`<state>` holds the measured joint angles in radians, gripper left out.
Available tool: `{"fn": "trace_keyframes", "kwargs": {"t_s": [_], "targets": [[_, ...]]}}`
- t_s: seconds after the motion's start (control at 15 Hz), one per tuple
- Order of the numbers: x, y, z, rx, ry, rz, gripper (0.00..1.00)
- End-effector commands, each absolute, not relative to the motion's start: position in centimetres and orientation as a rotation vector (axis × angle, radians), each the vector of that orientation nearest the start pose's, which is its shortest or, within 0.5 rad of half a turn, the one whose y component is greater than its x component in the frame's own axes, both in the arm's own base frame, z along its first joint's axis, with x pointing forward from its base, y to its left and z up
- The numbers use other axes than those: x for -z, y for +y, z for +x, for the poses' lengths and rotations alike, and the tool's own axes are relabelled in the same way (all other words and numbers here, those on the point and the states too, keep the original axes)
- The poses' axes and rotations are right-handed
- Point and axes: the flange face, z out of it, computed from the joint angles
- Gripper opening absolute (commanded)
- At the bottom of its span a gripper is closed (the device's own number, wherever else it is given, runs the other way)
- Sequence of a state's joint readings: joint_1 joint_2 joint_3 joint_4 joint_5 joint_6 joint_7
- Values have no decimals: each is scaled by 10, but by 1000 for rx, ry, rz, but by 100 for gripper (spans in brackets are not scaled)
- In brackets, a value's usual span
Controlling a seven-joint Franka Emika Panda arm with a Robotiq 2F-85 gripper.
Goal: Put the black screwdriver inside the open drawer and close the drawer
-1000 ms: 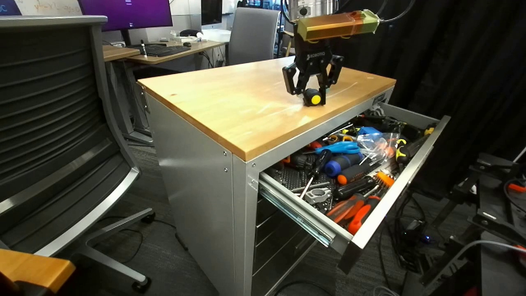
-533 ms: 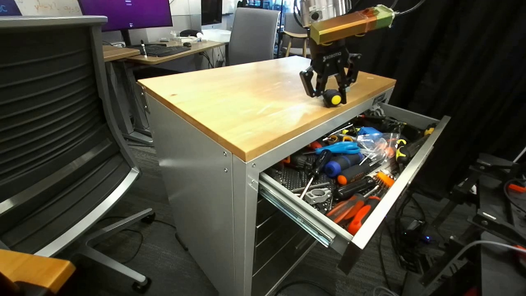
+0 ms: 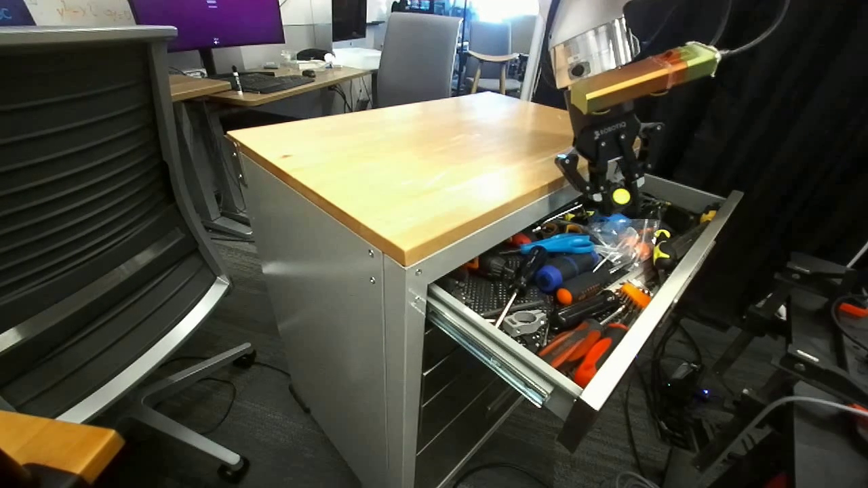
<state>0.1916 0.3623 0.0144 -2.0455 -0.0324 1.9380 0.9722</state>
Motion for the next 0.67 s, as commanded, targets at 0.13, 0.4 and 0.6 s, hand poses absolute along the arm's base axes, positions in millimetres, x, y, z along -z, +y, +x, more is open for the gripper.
{"fn": "trace_keyframes", "kwargs": {"t_s": [0.13, 0.4, 0.6], "targets": [[-237, 90, 497, -600, 1181, -3057, 80], [-250, 71, 467, -607, 1034, -3011, 100], [-247, 55, 439, -715, 949, -2978, 100]]}}
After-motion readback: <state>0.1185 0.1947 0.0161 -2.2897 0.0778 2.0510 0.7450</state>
